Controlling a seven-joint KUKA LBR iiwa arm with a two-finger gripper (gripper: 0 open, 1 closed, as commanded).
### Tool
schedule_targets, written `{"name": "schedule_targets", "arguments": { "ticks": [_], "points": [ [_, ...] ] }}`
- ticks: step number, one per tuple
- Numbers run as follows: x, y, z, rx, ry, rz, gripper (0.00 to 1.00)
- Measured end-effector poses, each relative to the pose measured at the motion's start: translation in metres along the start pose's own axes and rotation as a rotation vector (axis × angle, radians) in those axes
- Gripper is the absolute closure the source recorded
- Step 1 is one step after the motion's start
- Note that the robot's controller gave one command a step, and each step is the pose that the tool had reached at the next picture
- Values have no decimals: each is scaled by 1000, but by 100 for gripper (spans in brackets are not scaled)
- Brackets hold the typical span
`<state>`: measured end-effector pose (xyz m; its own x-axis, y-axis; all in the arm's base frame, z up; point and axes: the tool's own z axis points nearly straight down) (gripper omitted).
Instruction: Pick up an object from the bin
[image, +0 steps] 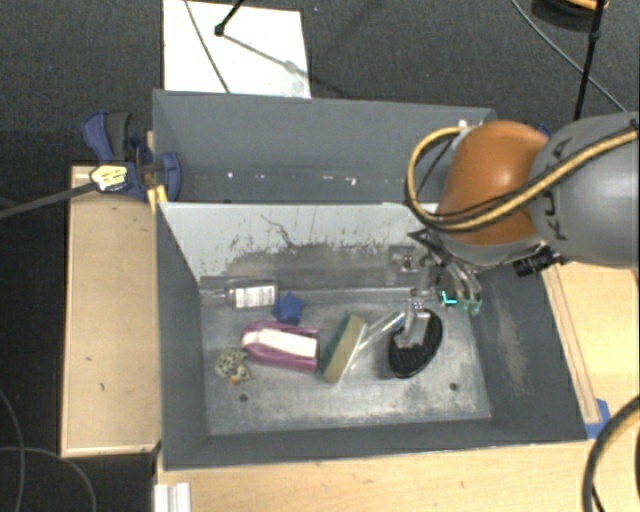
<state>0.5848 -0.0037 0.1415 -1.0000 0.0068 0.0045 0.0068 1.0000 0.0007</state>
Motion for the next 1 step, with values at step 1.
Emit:
{"name": "schedule_targets", "arguments": {
  "ticks": [1],
  "points": [
    [38,-65,72,4,0,-353,0]
  ]
}}
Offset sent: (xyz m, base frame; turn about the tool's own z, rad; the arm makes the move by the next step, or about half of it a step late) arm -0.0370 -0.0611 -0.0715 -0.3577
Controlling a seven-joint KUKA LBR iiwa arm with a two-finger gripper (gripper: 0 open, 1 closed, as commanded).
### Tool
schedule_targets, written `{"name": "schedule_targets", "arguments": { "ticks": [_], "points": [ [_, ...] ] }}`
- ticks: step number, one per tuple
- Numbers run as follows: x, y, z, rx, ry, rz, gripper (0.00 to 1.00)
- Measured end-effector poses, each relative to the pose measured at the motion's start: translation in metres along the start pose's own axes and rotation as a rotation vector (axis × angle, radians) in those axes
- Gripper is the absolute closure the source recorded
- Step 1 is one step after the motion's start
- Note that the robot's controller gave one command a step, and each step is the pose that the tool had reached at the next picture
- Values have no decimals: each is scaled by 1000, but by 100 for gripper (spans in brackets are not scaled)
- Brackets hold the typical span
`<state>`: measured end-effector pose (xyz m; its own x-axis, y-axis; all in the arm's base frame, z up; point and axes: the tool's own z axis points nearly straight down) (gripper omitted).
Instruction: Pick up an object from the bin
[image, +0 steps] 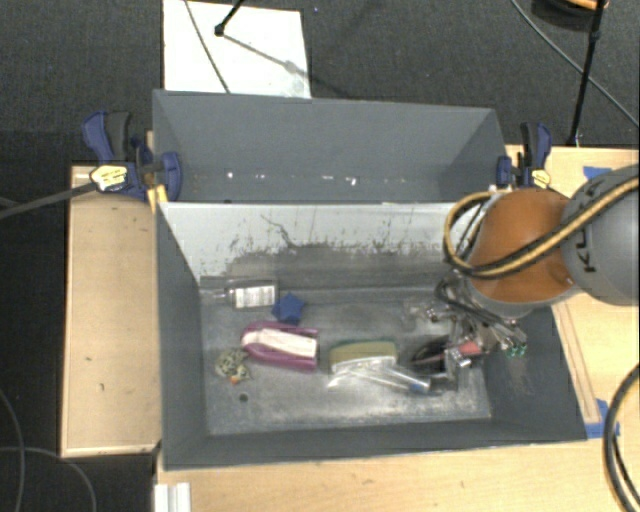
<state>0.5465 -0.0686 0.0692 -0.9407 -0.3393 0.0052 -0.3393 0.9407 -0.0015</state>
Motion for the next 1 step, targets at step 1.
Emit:
{"name": "schedule_targets", "arguments": {
  "ticks": [1],
  "points": [
    [40,98,-31,-5,-6,149,0]
  ]
}}
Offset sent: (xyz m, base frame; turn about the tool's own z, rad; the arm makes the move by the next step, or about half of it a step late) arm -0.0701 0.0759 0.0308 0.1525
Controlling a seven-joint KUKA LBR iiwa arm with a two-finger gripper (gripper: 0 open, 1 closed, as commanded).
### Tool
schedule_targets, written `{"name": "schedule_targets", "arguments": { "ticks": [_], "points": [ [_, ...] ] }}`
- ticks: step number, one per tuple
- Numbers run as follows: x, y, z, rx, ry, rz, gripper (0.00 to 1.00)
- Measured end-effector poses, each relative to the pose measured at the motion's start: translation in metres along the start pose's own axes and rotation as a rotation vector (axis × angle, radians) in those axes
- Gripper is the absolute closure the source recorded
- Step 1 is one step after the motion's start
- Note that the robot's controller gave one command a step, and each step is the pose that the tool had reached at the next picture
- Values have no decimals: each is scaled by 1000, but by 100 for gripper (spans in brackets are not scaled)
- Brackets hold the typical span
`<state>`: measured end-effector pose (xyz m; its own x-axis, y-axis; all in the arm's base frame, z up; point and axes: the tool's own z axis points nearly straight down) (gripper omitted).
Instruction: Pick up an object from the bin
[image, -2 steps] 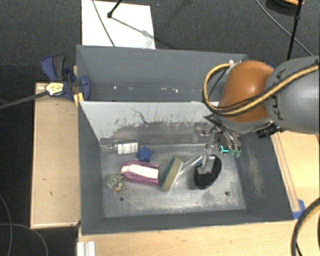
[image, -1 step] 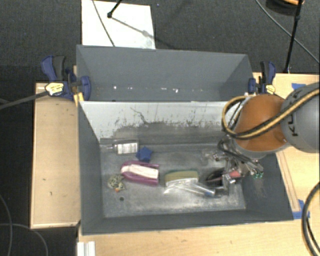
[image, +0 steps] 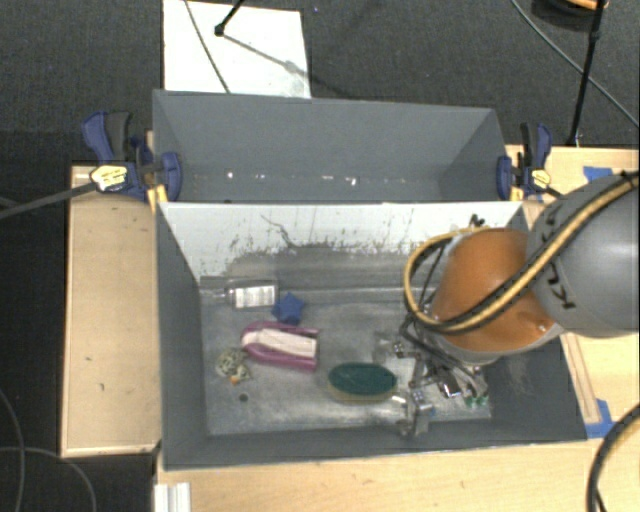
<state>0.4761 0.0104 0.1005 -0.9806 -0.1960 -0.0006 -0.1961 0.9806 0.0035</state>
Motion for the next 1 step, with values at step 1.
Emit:
{"name": "schedule_targets", "arguments": {
  "ticks": [1],
  "points": [
    [-5,2,0,4,-6,-135,0]
  ]
}}
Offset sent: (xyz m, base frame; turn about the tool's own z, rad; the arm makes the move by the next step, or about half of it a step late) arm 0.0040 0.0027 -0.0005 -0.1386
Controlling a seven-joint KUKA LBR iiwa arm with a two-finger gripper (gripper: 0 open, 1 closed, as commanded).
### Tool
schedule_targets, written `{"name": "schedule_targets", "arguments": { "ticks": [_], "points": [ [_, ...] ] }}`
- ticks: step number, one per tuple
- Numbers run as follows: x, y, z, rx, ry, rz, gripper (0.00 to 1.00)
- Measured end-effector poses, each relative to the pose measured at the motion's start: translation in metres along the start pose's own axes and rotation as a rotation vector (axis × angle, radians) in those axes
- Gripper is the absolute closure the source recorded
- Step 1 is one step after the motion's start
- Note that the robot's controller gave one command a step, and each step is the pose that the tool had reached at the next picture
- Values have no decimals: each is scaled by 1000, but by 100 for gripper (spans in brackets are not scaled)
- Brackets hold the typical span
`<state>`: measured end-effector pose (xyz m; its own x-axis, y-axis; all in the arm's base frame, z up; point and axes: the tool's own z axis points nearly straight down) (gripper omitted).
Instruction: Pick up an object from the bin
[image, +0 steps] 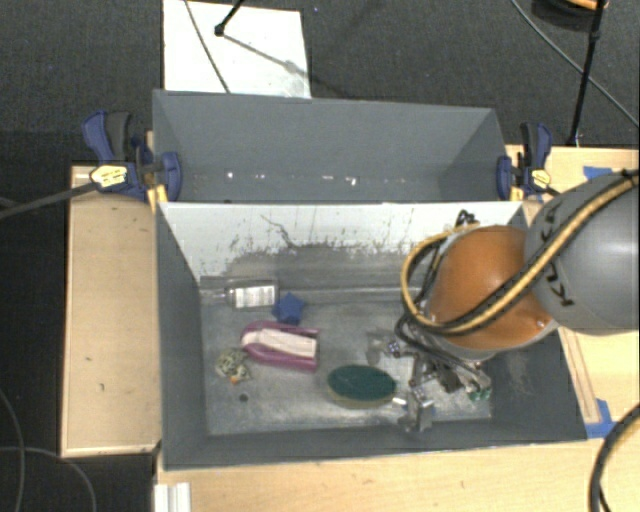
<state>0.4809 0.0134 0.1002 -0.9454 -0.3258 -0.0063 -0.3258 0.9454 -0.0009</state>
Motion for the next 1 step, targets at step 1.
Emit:
{"name": "schedule_targets", "arguments": {
  "ticks": [1],
  "points": [
    [-8,8,29,1,-3,-157,0]
  ]
}}
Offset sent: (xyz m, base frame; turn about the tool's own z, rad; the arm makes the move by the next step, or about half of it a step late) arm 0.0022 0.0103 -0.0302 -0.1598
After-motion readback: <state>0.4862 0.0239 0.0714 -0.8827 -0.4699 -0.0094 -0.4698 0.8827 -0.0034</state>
